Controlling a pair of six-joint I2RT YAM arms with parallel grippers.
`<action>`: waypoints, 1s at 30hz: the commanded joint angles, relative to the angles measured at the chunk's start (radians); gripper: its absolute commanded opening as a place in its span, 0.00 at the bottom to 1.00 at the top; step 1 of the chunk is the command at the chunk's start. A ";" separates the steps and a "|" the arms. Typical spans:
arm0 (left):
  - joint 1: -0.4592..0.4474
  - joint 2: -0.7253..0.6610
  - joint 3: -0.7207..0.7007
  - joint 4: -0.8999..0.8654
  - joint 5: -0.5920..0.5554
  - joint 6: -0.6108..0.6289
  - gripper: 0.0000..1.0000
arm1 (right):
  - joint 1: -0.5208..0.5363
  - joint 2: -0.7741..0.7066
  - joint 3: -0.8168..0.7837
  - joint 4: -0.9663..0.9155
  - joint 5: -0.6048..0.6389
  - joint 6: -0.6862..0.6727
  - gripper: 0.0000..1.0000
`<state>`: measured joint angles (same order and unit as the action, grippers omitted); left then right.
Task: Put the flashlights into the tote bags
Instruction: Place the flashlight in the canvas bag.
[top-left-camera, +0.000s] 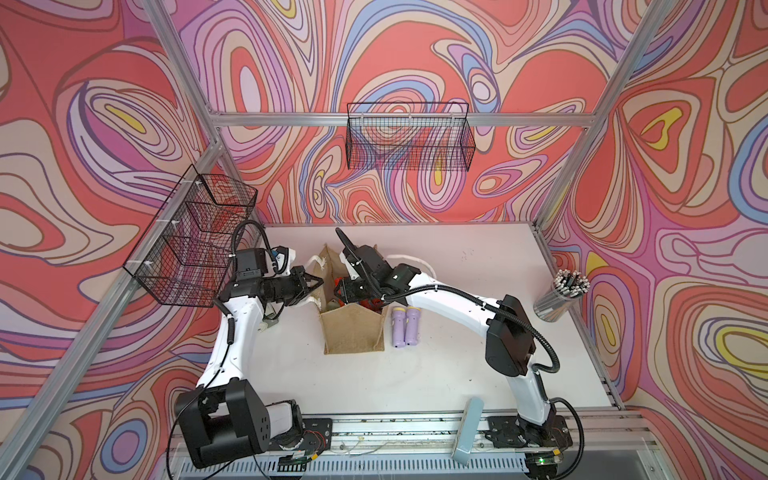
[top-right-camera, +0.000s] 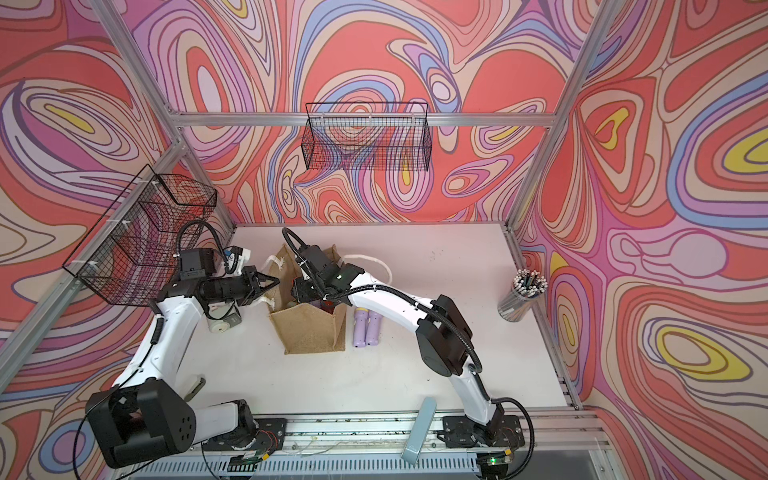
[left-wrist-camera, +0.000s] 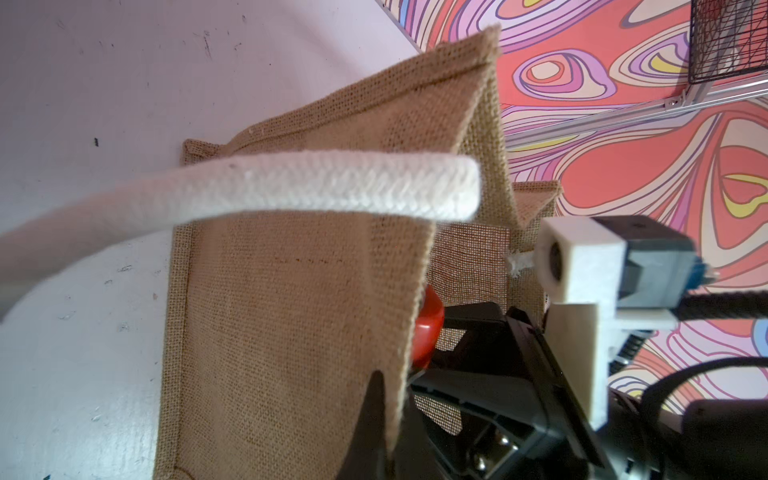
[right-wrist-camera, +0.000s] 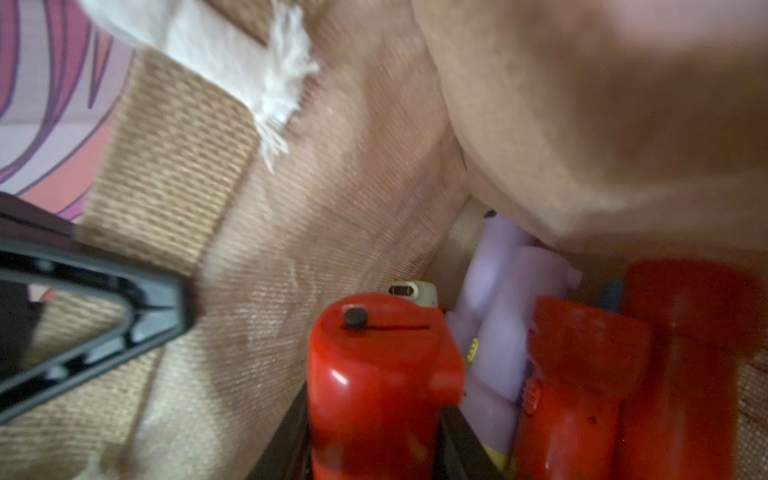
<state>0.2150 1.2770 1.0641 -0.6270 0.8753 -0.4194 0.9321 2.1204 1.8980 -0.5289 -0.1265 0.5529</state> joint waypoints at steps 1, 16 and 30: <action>-0.005 -0.013 -0.009 0.019 0.029 0.005 0.00 | 0.005 0.026 -0.011 -0.082 0.074 0.028 0.18; -0.005 -0.023 -0.006 0.013 0.021 0.011 0.00 | 0.004 0.076 0.010 -0.285 0.311 0.065 0.17; -0.006 -0.028 0.001 0.006 0.008 0.019 0.00 | 0.004 0.042 -0.013 -0.348 0.407 0.030 0.17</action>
<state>0.2150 1.2766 1.0641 -0.6270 0.8795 -0.4191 0.9409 2.1689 1.8969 -0.8131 0.2390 0.5926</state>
